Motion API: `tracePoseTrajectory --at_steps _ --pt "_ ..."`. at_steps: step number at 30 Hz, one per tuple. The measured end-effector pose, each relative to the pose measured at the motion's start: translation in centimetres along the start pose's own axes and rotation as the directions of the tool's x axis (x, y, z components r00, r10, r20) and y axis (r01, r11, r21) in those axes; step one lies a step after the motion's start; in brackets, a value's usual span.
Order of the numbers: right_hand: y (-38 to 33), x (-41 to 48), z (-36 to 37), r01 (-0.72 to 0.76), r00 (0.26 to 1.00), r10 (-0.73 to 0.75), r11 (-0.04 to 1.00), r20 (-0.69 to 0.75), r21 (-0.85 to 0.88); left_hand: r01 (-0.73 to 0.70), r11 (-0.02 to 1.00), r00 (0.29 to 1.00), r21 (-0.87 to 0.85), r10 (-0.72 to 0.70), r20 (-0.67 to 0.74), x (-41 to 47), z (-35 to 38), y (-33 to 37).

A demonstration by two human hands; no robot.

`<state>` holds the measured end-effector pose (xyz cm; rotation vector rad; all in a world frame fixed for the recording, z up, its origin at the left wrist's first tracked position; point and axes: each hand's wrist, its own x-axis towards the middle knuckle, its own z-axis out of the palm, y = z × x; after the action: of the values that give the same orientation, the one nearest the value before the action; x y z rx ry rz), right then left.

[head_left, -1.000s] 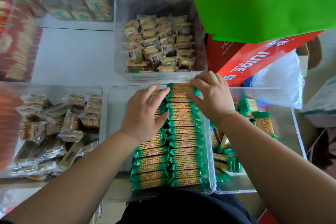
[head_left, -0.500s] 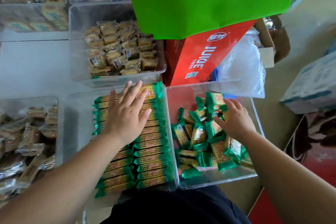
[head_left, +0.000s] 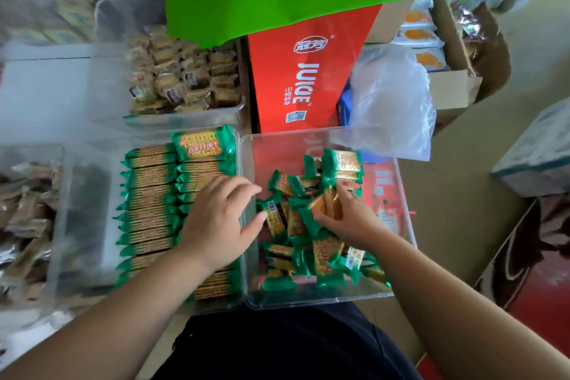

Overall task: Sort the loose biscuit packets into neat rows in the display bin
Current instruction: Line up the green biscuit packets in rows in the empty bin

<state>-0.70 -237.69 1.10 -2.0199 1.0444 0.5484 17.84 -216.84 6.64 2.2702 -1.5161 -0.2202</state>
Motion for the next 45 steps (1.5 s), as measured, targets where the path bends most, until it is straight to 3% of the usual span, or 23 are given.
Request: tracePoseTrajectory --at_steps 3,5,7,9,13,17,21,25,32,37,40,43,45 --pt "0.5 -0.9 -0.5 0.087 0.995 -0.089 0.995 0.055 0.041 0.087 0.992 0.975 -0.091 -0.067 0.210 1.2 1.2 3.2" --pt "0.9 -1.4 -0.9 0.121 0.992 -0.125 0.986 0.030 0.119 0.253 0.960 0.890 -0.120 -0.182 0.418 2.6 2.8 4.9" --pt "1.2 -1.6 -1.2 0.120 0.991 -0.131 0.973 0.040 0.199 0.471 0.867 0.771 -0.165 -0.313 0.554 4.2 4.8 6.2" --pt "1.3 -1.8 -1.3 0.119 0.987 -0.140 0.963 0.073 0.243 0.599 0.789 0.691 -0.137 -0.424 0.585 5.7 6.7 6.6" --pt "2.0 -1.9 -1.1 0.127 0.983 -0.160 0.950 0.096 0.284 0.551 0.819 0.628 0.160 -0.533 0.567 7.2 8.8 6.6" --pt "2.4 -1.8 -1.2 0.094 0.989 -0.121 0.954 0.081 0.284 0.613 0.782 0.590 0.112 -0.547 0.593 7.4 9.0 6.7" --pt "2.6 -2.3 -1.7 0.102 0.982 -0.115 0.991 0.150 0.091 0.627 0.778 0.582 0.047 -0.508 0.635 7.4 8.1 6.8" --pt "2.8 -2.9 -1.9 0.103 0.959 -0.106 0.994 0.263 0.026 0.654 0.757 0.553 0.009 -0.486 0.677 7.0 7.7 6.8" --pt "2.1 -3.1 -2.5 0.184 0.931 -0.128 0.974 0.342 -0.135 0.710 0.683 0.640 -0.171 -0.526 0.560 5.3 4.9 6.8" --pt "2.4 -3.2 -1.7 0.210 0.966 -0.163 0.948 0.202 -0.239 0.706 0.527 0.705 -0.473 -0.581 0.407 3.0 2.0 6.4" --pt "2.4 -3.1 -1.4 0.209 0.973 -0.176 0.945 0.150 -0.250 0.708 0.459 0.687 -0.537 -0.623 0.374 1.3 0.4 5.9" --pt "1.9 -3.3 -1.5 0.231 0.963 -0.177 0.931 0.202 -0.285 0.715 0.401 0.659 -0.573 -0.660 0.360 -0.4 -0.5 5.6" --pt "1.6 -3.4 -1.5 0.235 0.960 -0.193 0.948 0.202 -0.213 0.707 0.369 0.646 -0.603 -0.686 0.337 -1.3 -0.9 5.6"
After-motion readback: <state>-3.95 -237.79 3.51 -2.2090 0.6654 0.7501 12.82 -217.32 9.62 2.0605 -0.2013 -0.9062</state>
